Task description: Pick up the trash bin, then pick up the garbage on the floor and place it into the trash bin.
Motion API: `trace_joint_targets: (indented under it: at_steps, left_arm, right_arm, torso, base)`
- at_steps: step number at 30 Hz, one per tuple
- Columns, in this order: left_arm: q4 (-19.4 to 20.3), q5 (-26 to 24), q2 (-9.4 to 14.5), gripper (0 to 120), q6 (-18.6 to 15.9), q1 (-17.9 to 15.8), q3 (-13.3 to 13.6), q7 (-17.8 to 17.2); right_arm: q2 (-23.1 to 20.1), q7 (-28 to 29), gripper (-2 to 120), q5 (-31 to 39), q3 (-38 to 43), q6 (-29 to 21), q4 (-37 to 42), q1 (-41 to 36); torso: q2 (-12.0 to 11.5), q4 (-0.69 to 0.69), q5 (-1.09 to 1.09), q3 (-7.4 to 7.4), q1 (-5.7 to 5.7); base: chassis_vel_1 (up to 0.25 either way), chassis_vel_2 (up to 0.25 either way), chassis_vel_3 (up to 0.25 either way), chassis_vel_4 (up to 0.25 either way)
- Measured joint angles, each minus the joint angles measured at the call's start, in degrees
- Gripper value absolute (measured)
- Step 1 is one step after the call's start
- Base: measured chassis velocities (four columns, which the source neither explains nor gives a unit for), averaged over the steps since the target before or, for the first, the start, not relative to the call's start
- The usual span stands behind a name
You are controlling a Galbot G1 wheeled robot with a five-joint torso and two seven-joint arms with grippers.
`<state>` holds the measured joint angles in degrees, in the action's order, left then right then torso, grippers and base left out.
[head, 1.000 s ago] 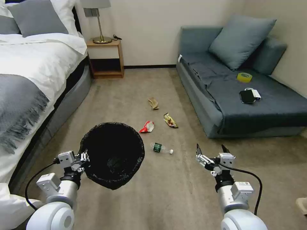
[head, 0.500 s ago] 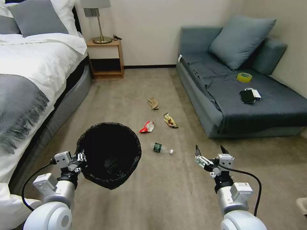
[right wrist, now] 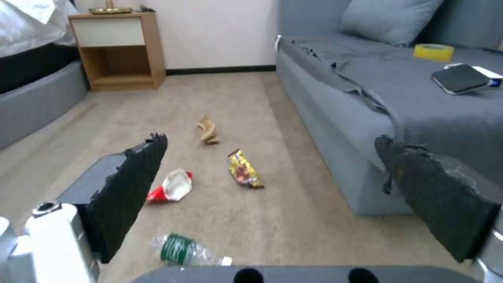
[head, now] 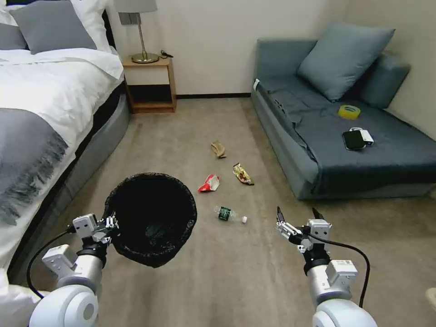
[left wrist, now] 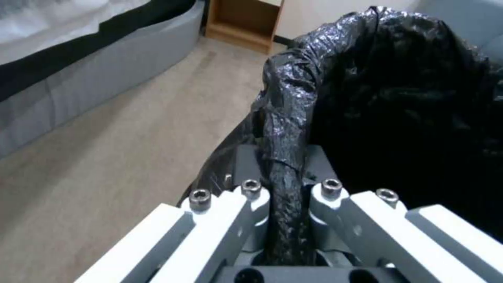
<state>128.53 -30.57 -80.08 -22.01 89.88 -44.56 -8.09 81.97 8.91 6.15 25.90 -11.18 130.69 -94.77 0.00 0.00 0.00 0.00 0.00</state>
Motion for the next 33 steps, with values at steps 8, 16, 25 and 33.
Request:
trace_joint_targets:
  at_steps: [8,16,25,33]
  left_arm:
    - [-0.18,-0.11,0.20,4,0.01,-0.31,-0.03,-0.02]
    - [-0.19,-0.47,0.41,4,0.03,-0.39,-0.26,-0.12]
    - [-0.08,-1.01,0.43,4,0.03,-0.22,-0.80,-0.20]
    - [0.07,-1.77,0.45,4,-0.02,-0.12,-1.85,-0.13]
  right_arm:
    - [0.25,-0.11,100,-0.67,-0.03,-0.02,-0.23,0.00]
    - [0.52,-0.18,100,-1.15,-0.21,-0.01,-0.41,-0.09]
    - [0.69,-0.65,100,-1.63,-0.96,0.38,-0.66,-0.43]
    - [0.54,-1.01,100,-2.37,-2.13,0.78,-1.51,-0.28]
  torso:
    - [0.00,-0.01,0.00,0.00,0.00]
    - [0.00,-0.01,0.00,0.00,0.00]
    - [0.00,0.00,0.00,0.00,0.01]
    - [0.00,0.00,0.00,0.00,0.01]
  base:
    - [-0.183,0.183,0.193,-0.180]
    - [-0.173,0.164,0.166,-0.158]
    - [-0.149,0.163,0.153,-0.160]
    - [-0.074,0.066,0.068,-0.062]
